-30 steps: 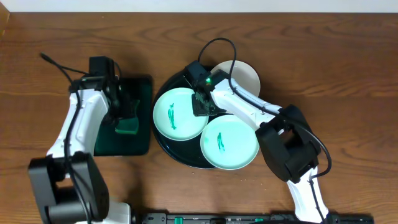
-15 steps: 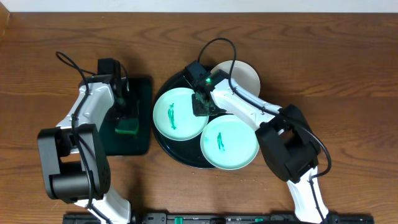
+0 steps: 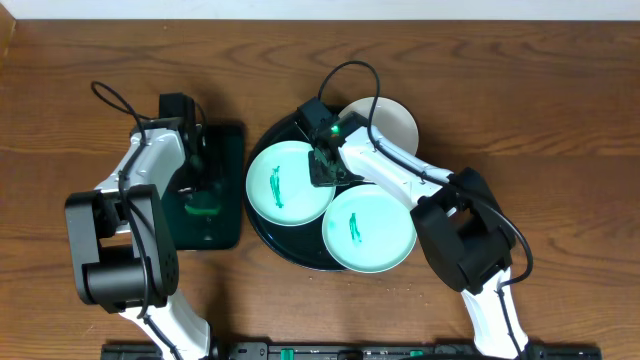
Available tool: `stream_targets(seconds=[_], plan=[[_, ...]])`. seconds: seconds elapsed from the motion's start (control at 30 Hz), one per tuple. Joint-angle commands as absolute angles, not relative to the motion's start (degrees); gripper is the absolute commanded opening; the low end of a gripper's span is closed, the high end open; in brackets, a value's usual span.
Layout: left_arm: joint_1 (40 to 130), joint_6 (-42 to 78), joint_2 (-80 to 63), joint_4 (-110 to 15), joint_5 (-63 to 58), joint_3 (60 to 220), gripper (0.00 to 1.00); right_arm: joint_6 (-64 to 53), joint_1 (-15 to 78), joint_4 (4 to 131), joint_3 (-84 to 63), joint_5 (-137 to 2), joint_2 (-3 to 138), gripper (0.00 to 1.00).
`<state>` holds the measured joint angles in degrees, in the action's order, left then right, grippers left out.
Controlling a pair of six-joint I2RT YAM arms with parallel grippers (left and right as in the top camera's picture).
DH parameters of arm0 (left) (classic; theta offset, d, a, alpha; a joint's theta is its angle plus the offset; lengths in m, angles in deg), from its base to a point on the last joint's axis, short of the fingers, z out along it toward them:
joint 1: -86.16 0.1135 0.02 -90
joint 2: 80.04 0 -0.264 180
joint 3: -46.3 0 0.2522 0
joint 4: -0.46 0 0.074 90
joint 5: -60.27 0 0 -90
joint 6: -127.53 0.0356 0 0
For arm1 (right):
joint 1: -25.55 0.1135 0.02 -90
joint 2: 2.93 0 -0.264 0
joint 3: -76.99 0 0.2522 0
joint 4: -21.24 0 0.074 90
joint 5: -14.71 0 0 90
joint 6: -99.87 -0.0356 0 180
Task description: Clean dirty plates on tray and stack at the side
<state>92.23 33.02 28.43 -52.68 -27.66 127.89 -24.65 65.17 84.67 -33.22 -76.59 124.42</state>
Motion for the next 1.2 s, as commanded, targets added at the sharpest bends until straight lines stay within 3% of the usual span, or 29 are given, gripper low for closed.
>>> stream_targets(seconds=[0.0, 0.27, 0.53, 1.0, 1.17], plan=[[92.25, 32.25, 29.08, -52.99, -27.62, 128.33, 0.07, -24.98, 65.82, 83.8, -33.02, -76.28, 126.58, 0.01], [92.18, 30.46, 17.37, -58.93, -27.34, 133.38, 0.07, -20.24, 65.6, 83.8, -33.17, -73.88, 125.95, 0.01], [88.43, 23.16, 10.22, -59.92, -19.62, 133.33, 0.07, -18.73, 63.92, 84.52, -33.15, -66.73, 125.97, 0.01], [72.05, 11.18, 27.16, -57.31, -21.81, 132.65, 0.07, -18.73, 62.87, 85.19, -33.13, -66.21, 125.97, 0.01], [70.07, 2.18, 32.32, -56.64, -30.22, 132.65, 0.08, -18.71, 62.87, 85.17, -33.13, -66.25, 125.97, 0.01]])
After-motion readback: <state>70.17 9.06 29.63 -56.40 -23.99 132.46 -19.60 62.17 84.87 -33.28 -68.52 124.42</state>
